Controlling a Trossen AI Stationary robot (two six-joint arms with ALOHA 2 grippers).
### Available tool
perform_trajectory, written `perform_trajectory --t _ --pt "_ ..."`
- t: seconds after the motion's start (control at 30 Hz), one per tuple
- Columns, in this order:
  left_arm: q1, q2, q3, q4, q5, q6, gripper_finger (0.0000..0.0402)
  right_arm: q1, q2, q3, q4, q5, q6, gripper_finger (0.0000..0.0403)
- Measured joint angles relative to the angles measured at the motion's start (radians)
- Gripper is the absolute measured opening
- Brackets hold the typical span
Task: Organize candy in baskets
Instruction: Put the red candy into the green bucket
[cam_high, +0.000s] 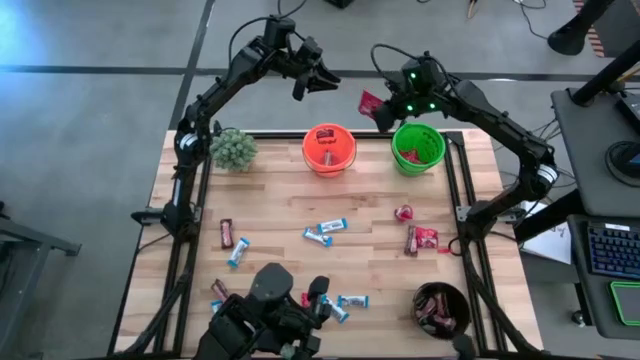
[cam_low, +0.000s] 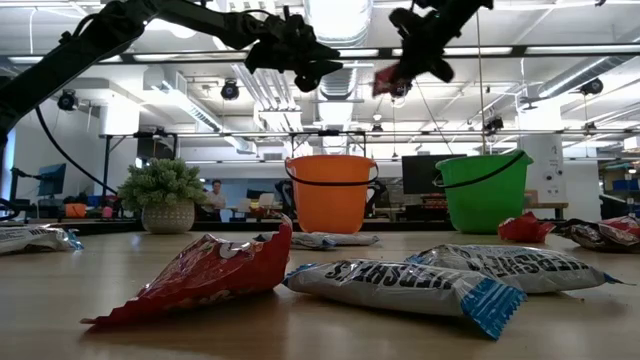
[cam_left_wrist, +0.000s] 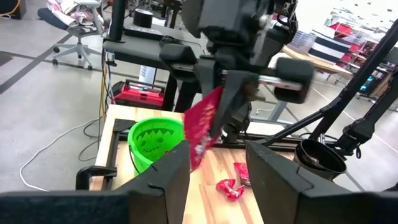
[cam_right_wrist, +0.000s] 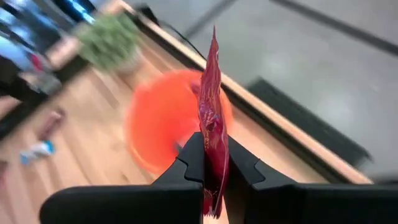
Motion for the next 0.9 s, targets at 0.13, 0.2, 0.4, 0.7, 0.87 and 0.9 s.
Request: perform_trajectory --t 0.13,0.2,0.4,0.7,0.87,0.9 --pt "-0.001 0.000 0.000 0.000 0.000 0.000 0.0137 -0.012 -0.013 0.000 -0.157 0.060 -0.024 0.0012" --pt "-0.001 0.000 0.000 0.000 0.001 0.000 0.0137 -0.014 -0.016 0.000 -0.228 0.091 -0.035 0.0012" --pt "-0.001 0.000 0.000 0.000 0.001 0.000 0.0137 -0.019 -0.021 0.000 -0.423 0.166 -0.052 0.0013" --pt "-0.001 0.000 0.000 0.003 0.001 -0.008 0.0137 -0.025 -0.021 0.000 -0.629 0.293 -0.077 0.0013" --pt "-0.001 0.000 0.000 0.004 0.000 -0.008 0.0137 -0.025 -0.021 0.000 -0.632 0.355 -0.093 0.0015" --pt "-0.001 0.000 0.000 0.004 0.000 -0.008 0.0137 -0.025 -0.020 0.000 -0.632 0.372 -0.100 0.0020"
